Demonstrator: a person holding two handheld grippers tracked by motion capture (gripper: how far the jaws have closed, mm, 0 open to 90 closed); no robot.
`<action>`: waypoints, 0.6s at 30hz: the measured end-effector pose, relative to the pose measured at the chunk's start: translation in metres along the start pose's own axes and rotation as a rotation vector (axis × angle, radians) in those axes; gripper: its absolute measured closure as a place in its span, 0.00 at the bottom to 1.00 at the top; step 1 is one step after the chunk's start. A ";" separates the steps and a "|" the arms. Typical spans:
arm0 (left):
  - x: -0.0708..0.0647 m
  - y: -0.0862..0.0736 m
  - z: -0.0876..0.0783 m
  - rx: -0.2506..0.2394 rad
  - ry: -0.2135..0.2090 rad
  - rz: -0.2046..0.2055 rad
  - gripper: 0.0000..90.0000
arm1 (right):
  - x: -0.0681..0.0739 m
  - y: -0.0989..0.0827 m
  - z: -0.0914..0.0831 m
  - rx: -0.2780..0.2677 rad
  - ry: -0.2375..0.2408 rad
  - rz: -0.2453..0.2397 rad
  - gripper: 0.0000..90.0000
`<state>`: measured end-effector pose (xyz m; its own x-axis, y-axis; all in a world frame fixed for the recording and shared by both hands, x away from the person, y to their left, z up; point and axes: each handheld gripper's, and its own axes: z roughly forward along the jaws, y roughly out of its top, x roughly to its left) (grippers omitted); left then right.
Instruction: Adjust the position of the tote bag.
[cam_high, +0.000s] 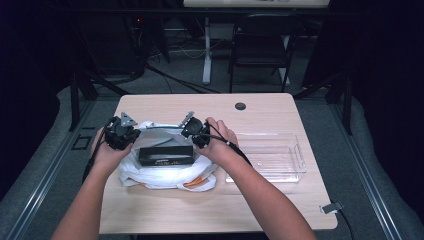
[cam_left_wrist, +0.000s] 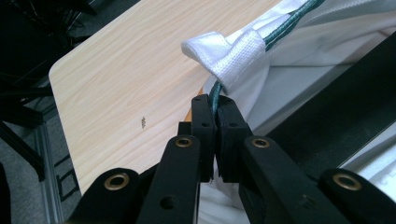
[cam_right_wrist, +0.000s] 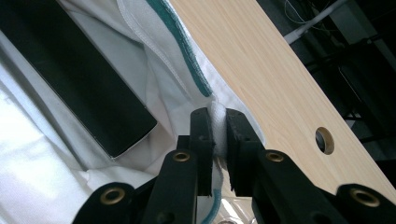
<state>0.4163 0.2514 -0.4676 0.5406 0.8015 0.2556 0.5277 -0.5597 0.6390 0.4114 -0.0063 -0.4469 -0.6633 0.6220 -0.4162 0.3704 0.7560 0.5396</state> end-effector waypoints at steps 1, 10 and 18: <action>0.000 0.000 0.001 0.002 0.000 -0.002 0.98 | 0.000 0.000 0.001 0.000 -0.002 -0.001 0.92; 0.000 0.001 0.012 0.003 -0.005 -0.017 0.98 | -0.003 -0.001 0.014 0.026 -0.010 0.010 0.92; 0.001 0.003 0.018 0.008 -0.014 -0.019 0.98 | -0.007 -0.002 0.023 0.044 -0.006 0.033 0.92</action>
<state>0.4302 0.2468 -0.4785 0.5398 0.8089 0.2331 0.5433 -0.5462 0.6375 0.4299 -0.0072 -0.4617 -0.6463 0.6481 -0.4029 0.4206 0.7430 0.5206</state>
